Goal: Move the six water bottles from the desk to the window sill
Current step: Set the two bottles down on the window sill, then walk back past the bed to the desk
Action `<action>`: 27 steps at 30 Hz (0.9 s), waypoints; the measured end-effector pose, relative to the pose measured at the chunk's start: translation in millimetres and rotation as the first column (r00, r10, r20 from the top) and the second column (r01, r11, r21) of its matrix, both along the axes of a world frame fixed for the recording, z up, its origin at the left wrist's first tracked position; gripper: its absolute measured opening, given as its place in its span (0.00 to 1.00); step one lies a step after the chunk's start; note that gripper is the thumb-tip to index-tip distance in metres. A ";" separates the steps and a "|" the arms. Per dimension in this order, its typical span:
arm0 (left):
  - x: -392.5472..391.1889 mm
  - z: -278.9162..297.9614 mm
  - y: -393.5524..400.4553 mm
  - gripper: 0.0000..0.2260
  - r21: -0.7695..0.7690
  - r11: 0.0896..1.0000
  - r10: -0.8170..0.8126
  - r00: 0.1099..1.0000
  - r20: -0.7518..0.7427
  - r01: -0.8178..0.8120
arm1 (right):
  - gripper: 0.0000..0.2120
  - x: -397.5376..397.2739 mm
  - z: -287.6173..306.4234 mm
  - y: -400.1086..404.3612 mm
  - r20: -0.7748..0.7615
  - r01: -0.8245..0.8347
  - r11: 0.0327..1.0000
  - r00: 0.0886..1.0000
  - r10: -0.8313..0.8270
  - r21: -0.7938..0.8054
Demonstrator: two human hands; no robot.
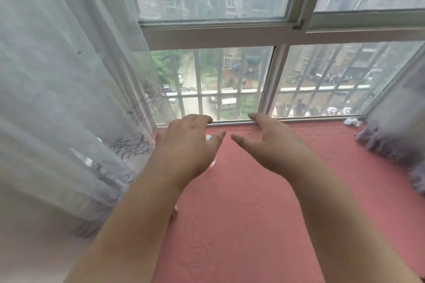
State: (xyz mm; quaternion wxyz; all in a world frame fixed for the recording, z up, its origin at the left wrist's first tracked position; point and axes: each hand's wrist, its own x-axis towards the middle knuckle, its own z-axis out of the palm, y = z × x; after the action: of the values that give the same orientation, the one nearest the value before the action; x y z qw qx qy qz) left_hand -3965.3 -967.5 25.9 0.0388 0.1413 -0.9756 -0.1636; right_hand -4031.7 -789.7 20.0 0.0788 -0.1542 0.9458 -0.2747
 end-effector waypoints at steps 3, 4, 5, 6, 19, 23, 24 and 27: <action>19.4 11.7 0.5 0.22 -0.018 0.998 -0.056 0.998 -0.009 0.056 | 0.37 28.6 17.1 6.5 -0.051 0.051 0.999 0.997 -0.052 -0.013; 24.9 13.9 0.2 0.23 -0.025 0.997 -0.079 0.997 -0.013 0.078 | 0.37 38.1 21.2 8.9 -0.067 0.072 0.997 0.995 -0.072 -0.010; 30.4 16.0 -0.4 0.23 -0.033 0.994 -0.104 0.994 -0.018 0.104 | 0.36 47.3 24.7 11.6 -0.081 0.092 0.996 0.992 -0.092 0.000; 35.7 18.0 -1.0 0.24 -0.040 0.991 -0.132 0.991 -0.023 0.131 | 0.36 56.7 27.9 14.8 -0.091 0.116 0.993 0.989 -0.114 0.011; 82.9 25.1 24.9 0.26 -0.039 0.802 -0.595 0.803 0.019 0.596 | 0.35 201.5 33.9 50.6 -0.051 0.572 0.814 0.820 -0.570 0.098; 102.5 17.1 60.3 0.26 0.008 0.684 -0.729 0.684 0.025 0.729 | 0.35 257.3 30.0 72.9 -0.023 0.709 0.694 0.701 -0.712 0.120; 108.9 16.5 70.2 0.26 0.011 0.649 -0.760 0.649 0.028 0.760 | 0.34 271.3 29.9 78.9 -0.016 0.739 0.662 0.669 -0.743 0.124; 127.7 18.4 99.1 0.26 -0.011 0.544 -0.839 0.544 0.015 0.839 | 0.34 313.4 30.0 95.1 -0.032 0.812 0.570 0.577 -0.816 0.124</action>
State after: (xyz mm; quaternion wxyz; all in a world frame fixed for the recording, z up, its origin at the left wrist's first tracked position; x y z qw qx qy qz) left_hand -3837.5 -868.4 44.4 -0.0465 -0.3415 -0.9261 -0.1533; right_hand -3718.3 -694.5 50.0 -0.0330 0.3069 0.9247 -0.2227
